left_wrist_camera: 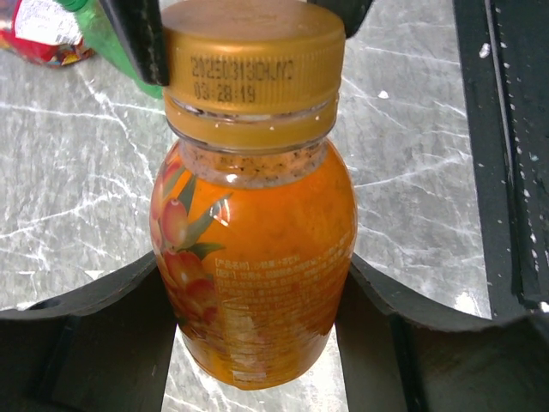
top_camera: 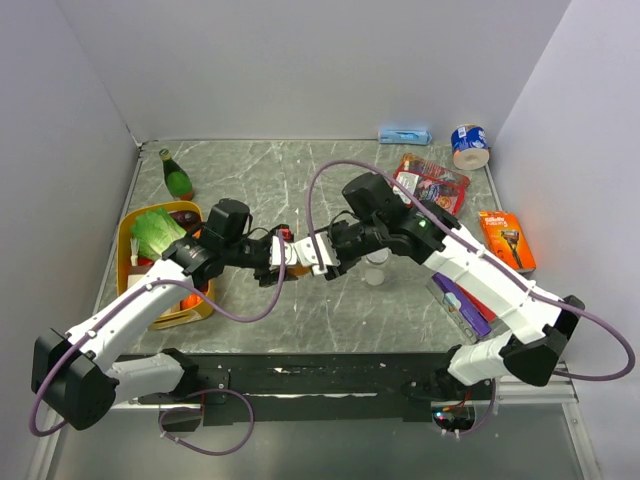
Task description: Screw on the bottle caps
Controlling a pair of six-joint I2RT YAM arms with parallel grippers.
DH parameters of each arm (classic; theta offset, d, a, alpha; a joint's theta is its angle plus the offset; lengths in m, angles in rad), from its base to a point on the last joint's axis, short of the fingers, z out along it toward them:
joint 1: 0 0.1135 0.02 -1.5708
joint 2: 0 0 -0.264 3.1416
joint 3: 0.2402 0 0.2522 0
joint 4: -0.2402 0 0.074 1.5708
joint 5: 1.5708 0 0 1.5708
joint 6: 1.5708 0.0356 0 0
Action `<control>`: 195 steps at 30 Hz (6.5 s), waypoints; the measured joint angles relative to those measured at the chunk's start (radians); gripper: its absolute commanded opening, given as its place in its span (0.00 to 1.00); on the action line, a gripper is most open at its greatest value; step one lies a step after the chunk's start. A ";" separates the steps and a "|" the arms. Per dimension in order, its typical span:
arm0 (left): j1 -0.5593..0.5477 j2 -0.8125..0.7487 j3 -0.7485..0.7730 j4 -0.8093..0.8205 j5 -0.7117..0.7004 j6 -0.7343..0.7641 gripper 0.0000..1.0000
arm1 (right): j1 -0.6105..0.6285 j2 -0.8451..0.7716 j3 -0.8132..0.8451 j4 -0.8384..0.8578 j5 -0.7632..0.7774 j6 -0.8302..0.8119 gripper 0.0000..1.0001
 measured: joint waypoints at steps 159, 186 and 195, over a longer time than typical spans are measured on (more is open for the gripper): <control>-0.053 -0.036 -0.104 0.341 -0.292 -0.553 0.96 | -0.177 0.080 0.042 0.199 -0.105 0.674 0.00; 0.191 -0.228 -0.280 0.172 -0.317 -0.469 0.96 | -0.219 0.333 0.030 0.163 0.241 0.497 0.01; 0.193 -0.222 -0.280 0.192 -0.314 -0.467 0.96 | -0.234 0.333 -0.089 0.278 0.256 0.520 0.08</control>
